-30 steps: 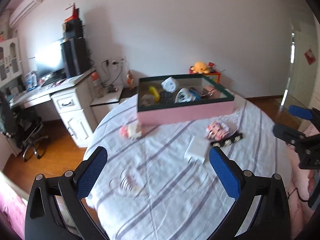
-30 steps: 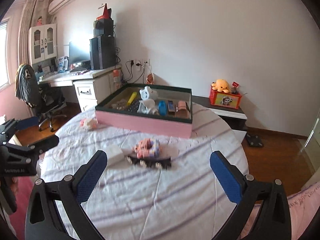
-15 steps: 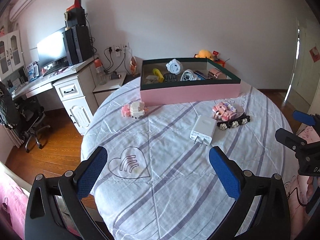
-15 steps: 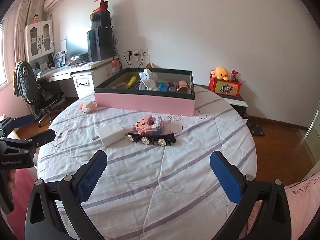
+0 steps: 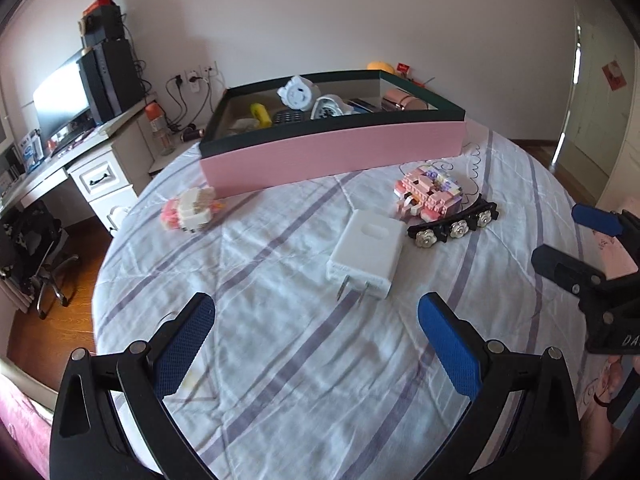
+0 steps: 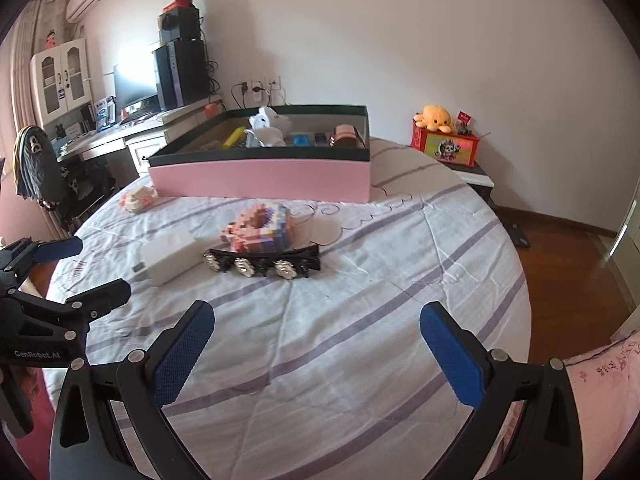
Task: Organize rigid objects
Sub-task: 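Grasp the white charger with the left tool and lift it, then close the right tool on the pink block donut figure while the left tool holds the charger, then carry the charger with the left tool into the pink box while the right tool carries the donut figure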
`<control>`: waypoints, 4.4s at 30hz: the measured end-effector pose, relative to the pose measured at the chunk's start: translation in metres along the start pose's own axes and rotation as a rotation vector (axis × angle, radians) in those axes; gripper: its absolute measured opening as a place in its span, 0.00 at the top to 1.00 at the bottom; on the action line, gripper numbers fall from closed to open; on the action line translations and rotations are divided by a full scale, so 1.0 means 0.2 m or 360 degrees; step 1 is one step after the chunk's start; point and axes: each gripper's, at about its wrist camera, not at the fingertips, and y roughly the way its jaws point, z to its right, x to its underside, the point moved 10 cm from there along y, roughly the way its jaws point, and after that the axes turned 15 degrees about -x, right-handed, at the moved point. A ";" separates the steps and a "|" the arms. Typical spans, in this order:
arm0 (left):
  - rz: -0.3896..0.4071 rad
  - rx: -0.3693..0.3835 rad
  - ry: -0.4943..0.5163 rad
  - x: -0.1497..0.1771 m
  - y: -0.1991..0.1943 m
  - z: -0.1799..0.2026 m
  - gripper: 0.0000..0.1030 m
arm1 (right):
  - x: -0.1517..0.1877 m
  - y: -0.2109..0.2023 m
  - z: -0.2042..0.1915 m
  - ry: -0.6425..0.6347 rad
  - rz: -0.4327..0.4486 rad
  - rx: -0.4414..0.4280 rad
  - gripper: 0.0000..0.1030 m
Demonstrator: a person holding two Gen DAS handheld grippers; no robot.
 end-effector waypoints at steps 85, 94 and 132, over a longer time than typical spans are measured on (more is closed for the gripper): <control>-0.0099 0.0033 -0.0195 0.03 0.23 -0.21 0.40 | -0.25 0.54 -0.15 -0.0158 -0.0402 -0.0117 0.06; -0.0100 0.0035 -0.0180 0.03 0.23 -0.21 0.38 | -0.22 0.61 -0.19 -0.0156 -0.0439 -0.0166 0.34; 0.0038 0.0083 -0.0185 -0.12 0.04 -0.18 0.61 | -0.29 0.30 -0.19 -0.0085 -0.0178 -0.0285 0.33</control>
